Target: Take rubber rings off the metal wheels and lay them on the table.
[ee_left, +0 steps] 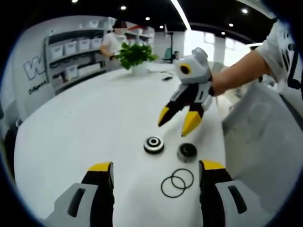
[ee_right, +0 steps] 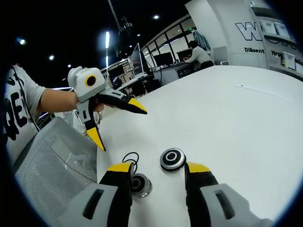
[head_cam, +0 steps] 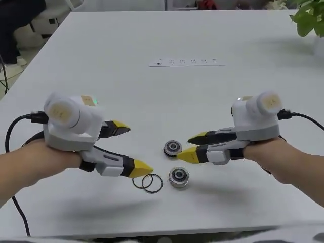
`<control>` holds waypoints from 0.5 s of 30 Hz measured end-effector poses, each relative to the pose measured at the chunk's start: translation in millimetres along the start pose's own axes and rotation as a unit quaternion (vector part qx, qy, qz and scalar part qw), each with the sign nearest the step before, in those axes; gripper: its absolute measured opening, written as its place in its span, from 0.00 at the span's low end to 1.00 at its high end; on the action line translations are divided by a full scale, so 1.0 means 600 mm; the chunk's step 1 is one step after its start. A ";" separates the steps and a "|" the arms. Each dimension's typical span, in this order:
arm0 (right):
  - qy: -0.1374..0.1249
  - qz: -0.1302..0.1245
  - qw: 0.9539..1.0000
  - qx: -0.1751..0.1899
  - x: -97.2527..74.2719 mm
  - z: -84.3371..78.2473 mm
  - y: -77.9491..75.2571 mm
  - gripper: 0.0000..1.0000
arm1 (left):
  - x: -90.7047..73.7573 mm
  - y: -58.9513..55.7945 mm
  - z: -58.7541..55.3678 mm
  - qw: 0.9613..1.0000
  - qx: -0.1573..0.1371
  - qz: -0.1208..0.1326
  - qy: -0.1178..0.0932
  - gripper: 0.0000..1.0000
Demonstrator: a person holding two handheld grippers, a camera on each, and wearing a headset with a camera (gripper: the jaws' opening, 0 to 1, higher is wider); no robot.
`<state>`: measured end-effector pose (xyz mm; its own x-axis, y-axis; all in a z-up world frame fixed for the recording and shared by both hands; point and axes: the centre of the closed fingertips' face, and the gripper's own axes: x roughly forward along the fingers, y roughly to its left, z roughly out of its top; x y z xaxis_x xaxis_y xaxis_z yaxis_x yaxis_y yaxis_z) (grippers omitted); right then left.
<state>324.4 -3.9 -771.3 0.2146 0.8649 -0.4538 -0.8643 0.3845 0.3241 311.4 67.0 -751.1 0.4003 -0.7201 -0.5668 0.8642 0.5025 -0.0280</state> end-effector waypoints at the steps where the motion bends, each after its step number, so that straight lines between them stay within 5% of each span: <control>1: 0.001 -0.001 1.000 -0.001 0.000 -0.001 -0.001 0.40 | 0.002 0.001 0.001 1.000 0.000 0.000 0.000 0.74; 6: 0.020 -0.004 1.000 -0.009 0.001 -0.017 -0.006 0.33 | 0.015 0.003 0.003 1.000 0.000 -0.001 0.001 0.73; 15: 0.016 -0.012 1.000 -0.011 0.004 -0.021 -0.020 0.38 | 0.032 0.004 0.001 1.000 0.002 -0.007 0.007 0.72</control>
<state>329.4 -10.4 -787.0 0.2203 0.8449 -0.4875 -0.8693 0.3967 0.2948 321.4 54.0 -761.7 0.3834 -0.7204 -0.5779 0.8714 0.4896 -0.0322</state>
